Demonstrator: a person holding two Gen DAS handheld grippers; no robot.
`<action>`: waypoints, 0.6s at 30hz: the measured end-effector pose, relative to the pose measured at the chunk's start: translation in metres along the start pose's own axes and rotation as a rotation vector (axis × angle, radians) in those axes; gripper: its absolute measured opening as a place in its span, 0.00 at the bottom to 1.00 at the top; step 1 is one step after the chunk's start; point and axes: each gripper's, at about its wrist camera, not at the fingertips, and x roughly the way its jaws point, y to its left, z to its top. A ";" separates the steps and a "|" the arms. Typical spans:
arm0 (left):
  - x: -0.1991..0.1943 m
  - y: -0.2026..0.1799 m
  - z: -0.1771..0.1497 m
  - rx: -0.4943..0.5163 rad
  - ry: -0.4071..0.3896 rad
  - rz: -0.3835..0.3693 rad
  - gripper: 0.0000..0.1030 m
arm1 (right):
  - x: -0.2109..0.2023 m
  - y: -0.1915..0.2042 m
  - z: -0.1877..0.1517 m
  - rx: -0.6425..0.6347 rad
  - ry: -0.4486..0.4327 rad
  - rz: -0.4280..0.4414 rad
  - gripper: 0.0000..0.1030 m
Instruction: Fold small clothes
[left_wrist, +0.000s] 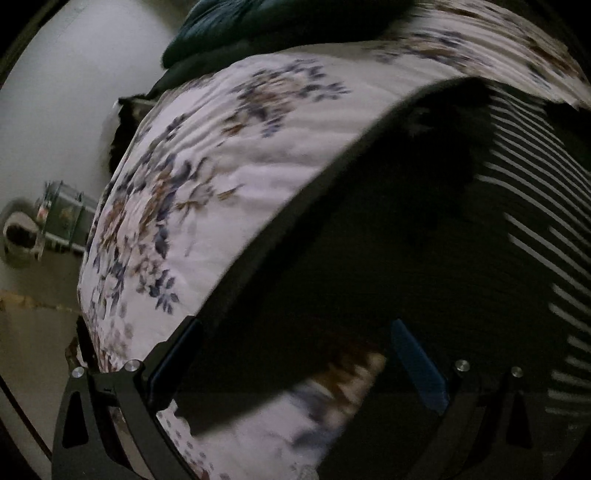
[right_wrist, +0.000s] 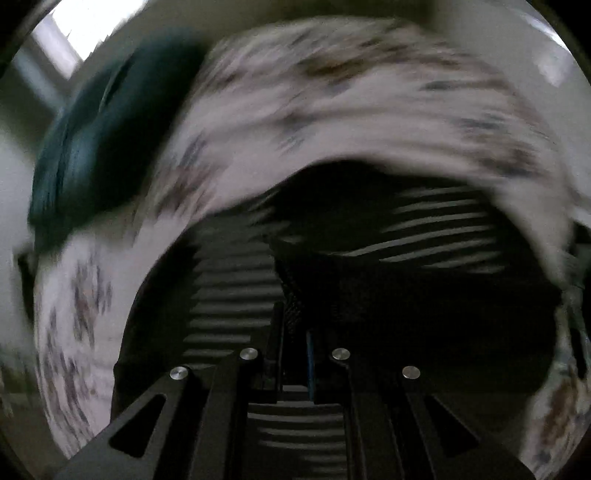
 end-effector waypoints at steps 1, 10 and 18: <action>0.005 0.004 0.002 -0.008 0.002 -0.003 1.00 | 0.026 0.040 -0.001 -0.063 0.041 -0.018 0.09; 0.033 0.027 0.019 -0.019 -0.010 -0.073 1.00 | 0.083 0.149 -0.047 -0.242 0.091 -0.067 0.09; 0.017 0.030 0.026 0.025 -0.028 -0.106 1.00 | 0.056 0.098 -0.077 -0.179 0.181 0.124 0.53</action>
